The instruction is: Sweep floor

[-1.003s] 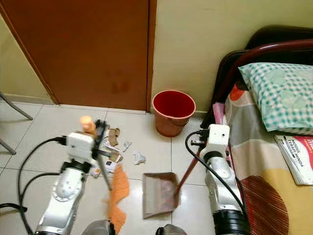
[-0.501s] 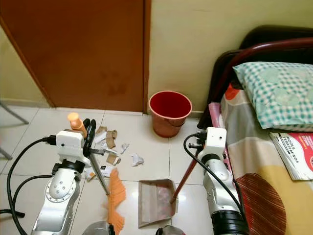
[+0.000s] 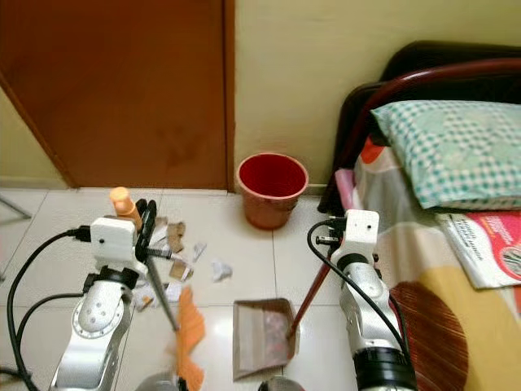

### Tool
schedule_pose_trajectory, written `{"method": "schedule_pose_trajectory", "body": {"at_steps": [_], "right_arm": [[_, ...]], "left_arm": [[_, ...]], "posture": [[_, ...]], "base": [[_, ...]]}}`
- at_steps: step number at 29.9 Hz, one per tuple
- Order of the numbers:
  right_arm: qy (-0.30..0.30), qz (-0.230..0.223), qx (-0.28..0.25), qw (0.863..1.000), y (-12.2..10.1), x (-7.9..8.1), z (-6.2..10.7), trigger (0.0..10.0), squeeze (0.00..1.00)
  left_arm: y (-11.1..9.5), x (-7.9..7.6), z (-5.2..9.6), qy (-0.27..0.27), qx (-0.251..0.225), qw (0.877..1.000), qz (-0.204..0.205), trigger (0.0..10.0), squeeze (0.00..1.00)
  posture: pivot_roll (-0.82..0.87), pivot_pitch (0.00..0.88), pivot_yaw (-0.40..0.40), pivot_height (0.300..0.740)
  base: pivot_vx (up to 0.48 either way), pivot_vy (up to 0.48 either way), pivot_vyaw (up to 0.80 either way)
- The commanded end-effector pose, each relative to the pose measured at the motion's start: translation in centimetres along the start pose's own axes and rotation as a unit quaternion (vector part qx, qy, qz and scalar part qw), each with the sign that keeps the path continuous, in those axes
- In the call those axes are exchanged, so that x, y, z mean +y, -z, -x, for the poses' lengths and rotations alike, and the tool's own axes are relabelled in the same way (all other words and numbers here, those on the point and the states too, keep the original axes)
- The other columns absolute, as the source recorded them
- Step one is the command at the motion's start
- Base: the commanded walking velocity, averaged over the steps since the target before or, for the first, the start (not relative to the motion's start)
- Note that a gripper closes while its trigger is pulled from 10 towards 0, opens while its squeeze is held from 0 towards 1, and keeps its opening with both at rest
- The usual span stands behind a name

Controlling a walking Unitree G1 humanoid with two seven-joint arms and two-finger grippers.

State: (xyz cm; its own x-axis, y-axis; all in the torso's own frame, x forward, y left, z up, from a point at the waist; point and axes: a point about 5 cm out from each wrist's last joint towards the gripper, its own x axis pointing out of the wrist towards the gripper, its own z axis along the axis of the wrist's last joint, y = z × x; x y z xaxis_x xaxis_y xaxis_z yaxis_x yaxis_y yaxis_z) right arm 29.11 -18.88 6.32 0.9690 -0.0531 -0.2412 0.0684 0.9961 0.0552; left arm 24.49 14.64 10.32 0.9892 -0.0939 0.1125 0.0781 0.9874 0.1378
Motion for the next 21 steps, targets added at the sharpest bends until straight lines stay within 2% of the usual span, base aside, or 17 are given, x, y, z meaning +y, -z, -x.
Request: {"method": "schedule_pose_trajectory", "body": {"at_steps": [1, 8, 18, 21], "right_arm": [[0.007, 0.005, -0.021, 1.0, -1.2, -0.5, 0.0, 10.0, 0.0], [0.017, 0.004, -0.022, 1.0, -1.2, -1.0, 0.1, 10.0, 0.0], [0.025, -0.002, -0.022, 0.999, -0.9, -1.0, 0.0, 10.0, 0.0], [0.025, 0.0, -0.017, 1.0, -0.6, -0.9, -0.1, 10.0, 0.0]], "left_arm": [[-1.9, -0.3, -0.4, 0.003, -0.04, 0.999, 0.003, 10.0, 0.0], [-2.0, 0.9, 0.3, -0.016, -0.034, 0.999, -0.005, 10.0, 0.0], [-2.6, 0.9, -0.3, -0.008, -0.043, 0.999, -0.009, 10.0, 0.0], [-2.9, 0.4, -0.3, 0.005, -0.05, 0.999, -0.014, 10.0, 0.0]], "posture": [[0.03, 0.044, -0.096, 0.74], [0.03, 0.051, -0.085, 0.74], [0.04, 0.036, -0.075, 0.74], [0.03, 0.017, -0.056, 0.74]], "base": [[0.3, 0.0, -0.43], [0.296, 0.0, -0.11], [0.282, 0.0, 0.0], [0.0, 0.0, 0.0]]}}
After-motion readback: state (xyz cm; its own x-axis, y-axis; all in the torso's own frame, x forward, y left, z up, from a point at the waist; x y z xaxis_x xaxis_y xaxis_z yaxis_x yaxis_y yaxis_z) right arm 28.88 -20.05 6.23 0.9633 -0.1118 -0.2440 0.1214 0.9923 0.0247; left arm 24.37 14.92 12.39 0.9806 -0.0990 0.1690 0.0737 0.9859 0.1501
